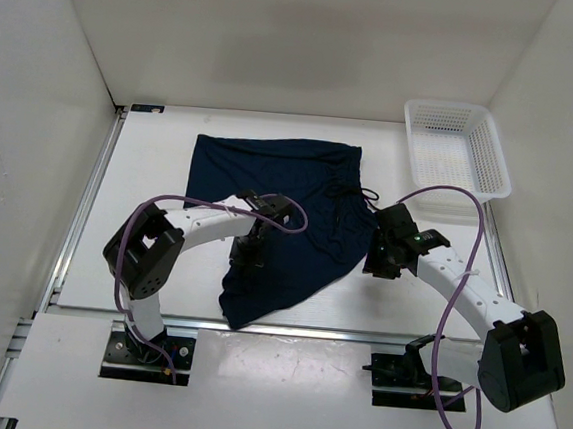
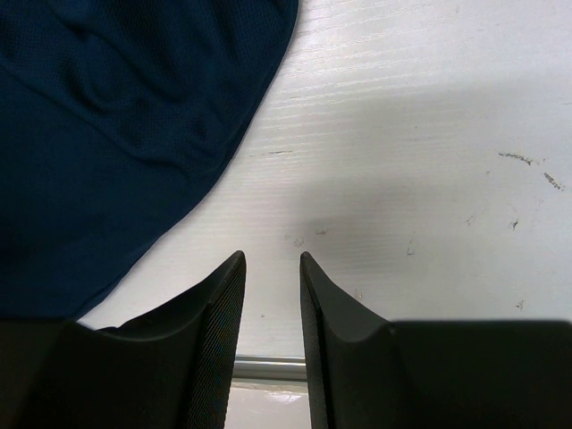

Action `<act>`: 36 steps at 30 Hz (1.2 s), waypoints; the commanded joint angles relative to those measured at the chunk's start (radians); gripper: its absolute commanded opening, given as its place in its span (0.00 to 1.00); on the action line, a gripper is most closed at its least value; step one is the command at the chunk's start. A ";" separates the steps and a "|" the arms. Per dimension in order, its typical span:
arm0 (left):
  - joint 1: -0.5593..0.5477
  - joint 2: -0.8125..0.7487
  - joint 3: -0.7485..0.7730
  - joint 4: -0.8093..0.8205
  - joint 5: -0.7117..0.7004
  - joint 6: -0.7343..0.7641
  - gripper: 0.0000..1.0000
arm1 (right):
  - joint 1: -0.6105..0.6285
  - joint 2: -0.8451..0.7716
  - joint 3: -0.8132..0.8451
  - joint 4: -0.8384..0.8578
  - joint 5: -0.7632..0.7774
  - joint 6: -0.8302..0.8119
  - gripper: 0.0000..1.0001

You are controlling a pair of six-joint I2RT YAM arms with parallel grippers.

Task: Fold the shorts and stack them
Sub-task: Flatten the shorts out

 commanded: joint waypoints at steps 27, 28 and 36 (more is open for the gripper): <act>0.367 -0.085 0.131 -0.026 -0.059 0.084 0.10 | -0.002 -0.024 0.007 0.012 -0.006 0.009 0.44; 0.390 -0.066 0.141 -0.017 -0.059 0.108 0.10 | -0.002 -0.024 0.007 0.012 -0.006 0.009 0.50; 0.545 0.044 0.174 0.031 0.044 0.172 0.10 | -0.002 -0.049 0.005 -0.007 0.022 0.007 0.66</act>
